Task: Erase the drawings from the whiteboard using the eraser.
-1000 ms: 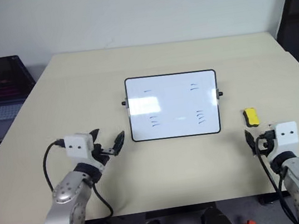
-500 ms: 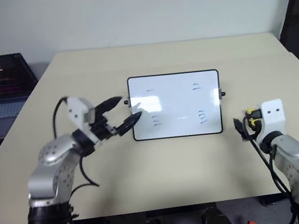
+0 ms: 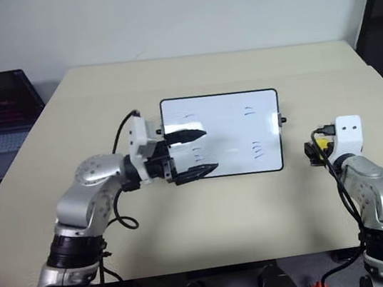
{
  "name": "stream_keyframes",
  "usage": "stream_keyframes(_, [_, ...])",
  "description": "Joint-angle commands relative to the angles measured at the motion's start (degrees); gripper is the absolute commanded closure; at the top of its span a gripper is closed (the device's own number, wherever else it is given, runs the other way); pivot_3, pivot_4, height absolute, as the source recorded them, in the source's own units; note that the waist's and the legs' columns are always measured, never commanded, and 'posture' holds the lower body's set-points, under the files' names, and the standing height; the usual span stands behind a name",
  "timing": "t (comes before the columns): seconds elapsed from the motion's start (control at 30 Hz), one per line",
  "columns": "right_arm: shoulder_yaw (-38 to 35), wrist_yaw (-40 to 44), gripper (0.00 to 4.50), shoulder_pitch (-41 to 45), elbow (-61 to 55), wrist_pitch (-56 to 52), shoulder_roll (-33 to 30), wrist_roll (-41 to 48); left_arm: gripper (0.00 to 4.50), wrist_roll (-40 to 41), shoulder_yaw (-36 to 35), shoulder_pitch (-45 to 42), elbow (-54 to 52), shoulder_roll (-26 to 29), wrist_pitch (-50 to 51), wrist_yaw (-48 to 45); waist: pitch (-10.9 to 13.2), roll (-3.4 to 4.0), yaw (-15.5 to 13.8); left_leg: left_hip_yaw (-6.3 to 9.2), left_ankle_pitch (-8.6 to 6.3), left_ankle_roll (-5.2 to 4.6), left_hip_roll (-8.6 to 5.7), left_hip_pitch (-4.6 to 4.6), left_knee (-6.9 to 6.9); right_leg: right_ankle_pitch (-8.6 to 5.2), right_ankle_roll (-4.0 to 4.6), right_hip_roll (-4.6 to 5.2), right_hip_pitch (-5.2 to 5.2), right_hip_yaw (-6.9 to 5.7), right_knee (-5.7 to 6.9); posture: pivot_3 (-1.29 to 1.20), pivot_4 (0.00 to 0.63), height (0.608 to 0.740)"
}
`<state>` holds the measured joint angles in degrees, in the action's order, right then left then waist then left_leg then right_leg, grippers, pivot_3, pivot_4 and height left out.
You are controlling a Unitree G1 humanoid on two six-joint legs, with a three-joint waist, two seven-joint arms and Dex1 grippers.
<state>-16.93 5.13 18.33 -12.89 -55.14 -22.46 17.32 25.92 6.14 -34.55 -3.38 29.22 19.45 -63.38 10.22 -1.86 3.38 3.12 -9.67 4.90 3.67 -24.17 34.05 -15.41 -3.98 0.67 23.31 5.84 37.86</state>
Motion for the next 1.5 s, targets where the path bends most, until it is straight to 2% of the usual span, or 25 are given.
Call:
stream_keyframes(0.03, [0.1, 1.1, 0.03, 1.6, 3.1, 4.7, -1.2, -1.5, 0.00, 0.0, -0.3, -1.5, -0.1, -0.3, -1.4, -0.9, 0.0, 0.00, 0.0, 0.01, 0.00, 0.00, 0.00, 0.00, -0.01, 0.05, -0.10, -0.01, 0.00, -0.01, 0.01, 0.00, 0.150, 0.740])
stream_keyframes(0.43, [0.2, 2.6, 0.03, 2.8, 10.9, 9.9, -1.7, -3.1, 0.00, 0.0, -0.5, 0.4, -1.1, 0.0, -2.1, -1.1, 0.0, 0.03, 0.0, 0.02, 0.00, 0.00, 0.01, 0.02, -0.03, 0.09, -0.17, -0.02, 0.01, -0.01, 0.06, 0.00, 0.150, 0.740])
stream_keyframes(0.53, [0.3, 2.6, 0.66, 3.1, 11.9, 10.3, -1.7, -3.2, 0.00, -0.2, -0.6, 1.1, -0.8, 0.1, -2.7, -1.4, 0.0, 0.02, 0.0, 0.02, 0.00, 0.00, 0.01, 0.03, -0.02, 0.09, -0.17, -0.02, 0.01, -0.01, 0.07, 0.00, 0.150, 0.740])
stream_keyframes(0.77, [-0.3, 1.8, 3.16, 3.7, 13.1, 11.6, -1.2, -3.2, 0.00, -0.6, -1.0, 2.6, 0.3, 0.7, -3.9, -1.8, 0.0, 0.03, 0.0, 0.02, 0.00, 0.00, 0.01, 0.03, -0.02, 0.09, -0.17, -0.02, 0.01, -0.02, 0.07, 0.00, 0.150, 0.740])
stream_keyframes(0.8, [-0.4, 1.6, 3.41, 3.7, 13.0, 11.7, -1.1, -3.1, 0.00, -0.4, -1.1, 2.7, 0.2, 0.7, -3.7, -1.6, 0.0, 0.03, 0.0, 0.02, 0.00, 0.00, 0.01, 0.03, -0.02, 0.09, -0.17, -0.02, 0.01, -0.01, 0.08, 0.00, 0.150, 0.740])
stream_keyframes(1.07, [-0.8, 2.7, 3.43, 1.7, 8.2, 10.5, -1.3, -1.8, 0.00, 0.8, -2.4, 3.6, -2.1, 0.4, 0.1, 2.5, 0.0, 0.04, 0.0, 0.02, 0.00, 0.00, 0.01, 0.03, -0.02, 0.09, -0.17, -0.02, 0.01, -0.01, 0.09, 0.00, 0.150, 0.740])
stream_keyframes(1.23, [2.3, 5.7, 3.43, -4.1, -7.8, 8.3, -2.8, -0.8, 0.00, -0.1, -4.7, 3.8, -7.7, -2.6, 6.9, 15.9, 0.0, 0.08, -0.1, 0.06, 0.00, 0.00, 0.01, -0.01, -0.03, 0.09, -0.18, -0.02, 0.01, -0.03, 0.08, 0.00, 0.150, 0.740])
stream_keyframes(1.4, [8.0, 8.0, 3.43, -8.0, -20.8, 6.8, -1.8, 1.0, 0.00, -0.6, -4.4, 4.3, -12.5, -2.3, 11.0, 20.5, 0.0, 0.08, 0.0, 0.08, 0.00, 0.00, 0.02, 0.08, -0.01, 0.09, -0.18, -0.04, -0.02, -0.03, 0.12, 0.00, 0.150, 0.740])
stream_keyframes(1.5, [10.4, 6.9, 3.43, -6.0, -24.4, 4.0, 1.2, 3.0, 0.00, -1.8, -4.3, 3.2, -12.3, -2.6, 11.6, 22.9, 0.0, 0.08, 0.1, 0.07, 0.01, 0.01, 0.02, 0.13, -0.01, 0.08, -0.13, -0.05, -0.02, 0.00, 0.15, 0.00, 0.150, 0.740])
